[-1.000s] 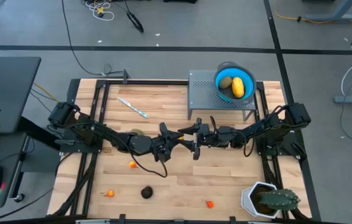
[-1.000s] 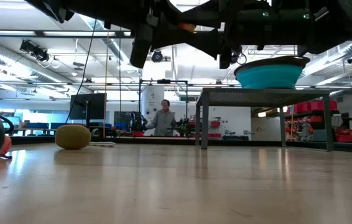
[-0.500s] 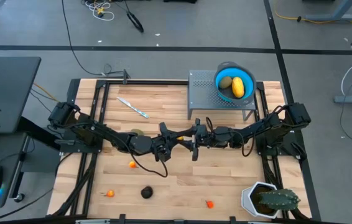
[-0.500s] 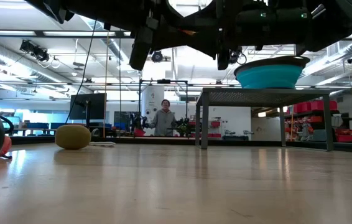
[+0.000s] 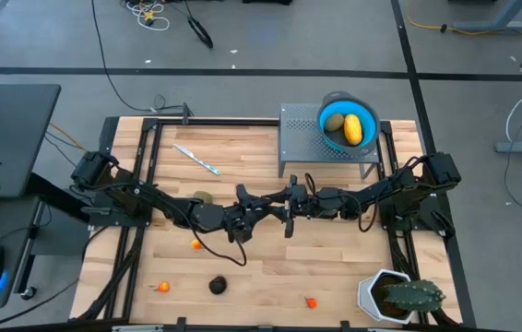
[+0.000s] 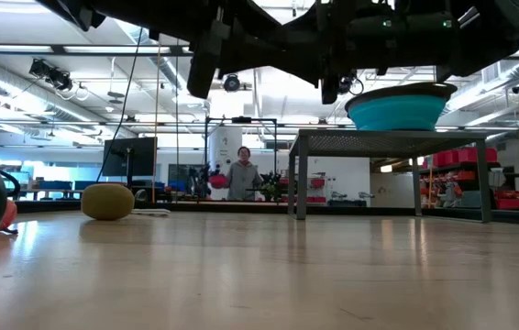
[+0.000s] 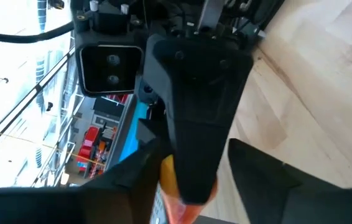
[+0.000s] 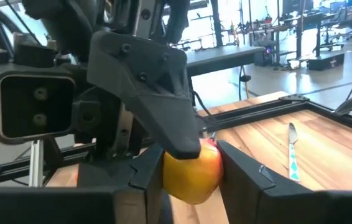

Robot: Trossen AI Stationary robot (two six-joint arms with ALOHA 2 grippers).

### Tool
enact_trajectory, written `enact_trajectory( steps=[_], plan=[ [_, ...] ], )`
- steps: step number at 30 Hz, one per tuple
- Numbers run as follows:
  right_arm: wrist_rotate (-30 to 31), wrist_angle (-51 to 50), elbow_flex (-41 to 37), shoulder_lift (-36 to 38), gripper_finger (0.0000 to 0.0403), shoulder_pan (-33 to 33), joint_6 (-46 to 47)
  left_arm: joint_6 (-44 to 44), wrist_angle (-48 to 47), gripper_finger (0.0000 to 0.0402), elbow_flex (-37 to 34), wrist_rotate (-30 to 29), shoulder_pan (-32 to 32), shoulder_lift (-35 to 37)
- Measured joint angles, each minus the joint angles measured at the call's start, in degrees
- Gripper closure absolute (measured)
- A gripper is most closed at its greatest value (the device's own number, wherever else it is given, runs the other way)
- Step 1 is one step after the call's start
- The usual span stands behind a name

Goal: Pick & Place Fruit
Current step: Put the orange pear into the blue strainer bowl on the shelf

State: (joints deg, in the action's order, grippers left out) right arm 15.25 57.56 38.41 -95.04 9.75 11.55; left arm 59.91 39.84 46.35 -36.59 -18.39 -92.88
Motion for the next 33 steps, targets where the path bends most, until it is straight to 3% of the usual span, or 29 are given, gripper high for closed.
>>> enact_trajectory(
  steps=[8,12,16,23,29,33],
  plan=[
    [2.1,-0.5,0.0,0.1,0.0274,0.0,-0.6,0.6,0.7,0.0111,0.0,-8.3,-0.7,0.0],
    [6.5,-5.0,0.0,2.4,0.0274,0.0,-3.3,-1.1,3.9,0.0095,0.0,-13.4,-2.3,0.0],
    [12.9,-11.6,0.0,7.7,0.0275,0.0,-7.0,-10.0,5.0,0.0093,0.0,-14.8,-2.8,0.0],
    [23.1,-27.2,0.0,23.0,0.0275,-2.1,-14.4,-29.0,-3.5,0.0097,0.0,-0.4,1.2,0.1],
    [29.2,-45.1,0.0,36.3,0.0274,-6.3,-15.5,-38.8,-9.7,0.0098,0.0,11.6,6.7,0.1],
    [31.7,-55.2,0.0,43.3,0.0274,-8.6,-15.2,-41.8,-12.7,0.0098,0.0,14.9,9.3,0.1]
  ],
)
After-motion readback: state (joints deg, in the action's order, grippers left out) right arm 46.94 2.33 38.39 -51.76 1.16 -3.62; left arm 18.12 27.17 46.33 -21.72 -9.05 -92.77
